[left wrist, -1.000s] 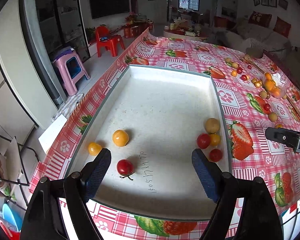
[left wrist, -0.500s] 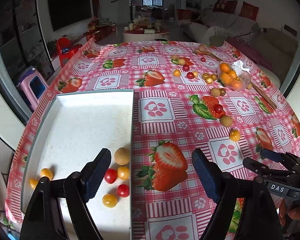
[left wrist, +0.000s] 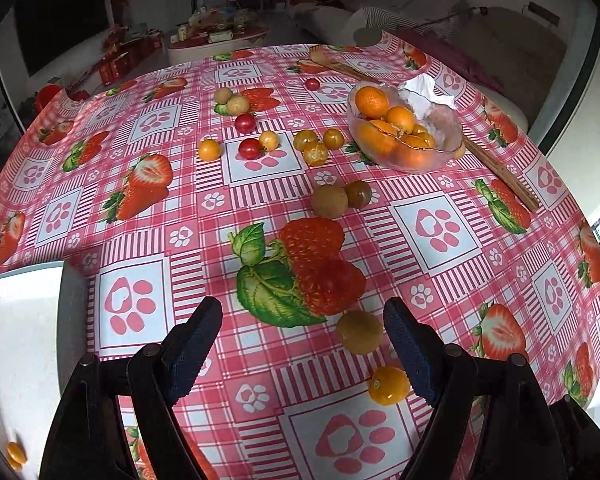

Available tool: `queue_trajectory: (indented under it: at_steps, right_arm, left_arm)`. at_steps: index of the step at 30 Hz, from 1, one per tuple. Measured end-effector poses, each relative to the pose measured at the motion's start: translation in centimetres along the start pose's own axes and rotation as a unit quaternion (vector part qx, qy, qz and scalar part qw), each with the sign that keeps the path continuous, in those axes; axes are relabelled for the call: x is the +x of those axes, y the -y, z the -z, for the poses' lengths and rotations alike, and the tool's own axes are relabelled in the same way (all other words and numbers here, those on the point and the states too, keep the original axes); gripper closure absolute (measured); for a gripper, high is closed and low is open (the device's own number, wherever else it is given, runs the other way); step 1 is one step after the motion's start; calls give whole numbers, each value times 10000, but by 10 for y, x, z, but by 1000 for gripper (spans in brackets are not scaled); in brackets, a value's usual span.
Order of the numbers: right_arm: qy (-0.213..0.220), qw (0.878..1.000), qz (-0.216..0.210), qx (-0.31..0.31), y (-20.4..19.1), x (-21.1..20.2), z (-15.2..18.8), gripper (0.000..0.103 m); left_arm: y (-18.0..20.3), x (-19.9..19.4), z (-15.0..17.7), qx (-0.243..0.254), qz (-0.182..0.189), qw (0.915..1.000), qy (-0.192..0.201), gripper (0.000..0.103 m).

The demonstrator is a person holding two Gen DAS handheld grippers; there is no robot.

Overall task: Organize fruits
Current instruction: 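Move both open tools back over the table toward the loose fruits, then grasp a yellow tomato with the right tool while the left tool grasps a red tomato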

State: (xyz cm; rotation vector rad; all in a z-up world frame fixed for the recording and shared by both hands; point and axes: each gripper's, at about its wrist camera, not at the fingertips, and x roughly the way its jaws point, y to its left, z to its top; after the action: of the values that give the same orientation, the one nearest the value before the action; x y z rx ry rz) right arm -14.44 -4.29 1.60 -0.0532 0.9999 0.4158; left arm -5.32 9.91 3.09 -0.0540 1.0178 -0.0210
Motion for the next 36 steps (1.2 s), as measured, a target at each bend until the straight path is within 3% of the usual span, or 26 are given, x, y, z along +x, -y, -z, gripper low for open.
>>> queue_trajectory:
  at_steps: [4,6,10,17,20,22,24,25,27,28,30,36]
  right_arm:
    - [79,9999,-10,69,1,3,-4,24]
    - [121,9999,-13,109,1,6,-9,24]
    - [189,9998,-44,99,-4,14,-18,24]
    - [298,9992,-251,63,-11,23,-29,31]
    - [294,9988,-391,18,-12,24,-30,32]
    - [246,9987,-439,-57,-16,25,-31,37]
    - [166,9992,-329,-131,-20,27,-33,42]
    - [125,9995,-255,-164,-22,29,-35,44]
    - [72,9997,-175,-173,-24,31,-38,61]
    - [57,9998,-136,-119,-23,32,-40,65]
    - [-1,9996,-282,39,-18,34,-44,80]
    - [-32,9974,-653,305,1,28,-36,79]
  left_arm:
    - [3,22,-5,-64,6,9998,-165,20]
    - [4,29,-6,-60,-36,9997,-238,29]
    - [10,32,-8,146,-184,9996,-160,33]
    - [4,33,-19,242,-136,9995,-134,61]
    - [4,32,-18,344,-102,9993,-116,65]
    - [5,31,-16,386,-103,9992,-66,66]
    - [8,31,-14,443,-49,9990,-26,79]
    - [9,30,-14,486,-56,9988,-13,80]
    - [11,30,-13,532,-56,9986,14,83]
    - [11,30,-13,528,-49,9986,30,83]
    - [8,28,-11,463,-22,9989,48,83]
    - [-1,16,9,348,9,9994,77,83]
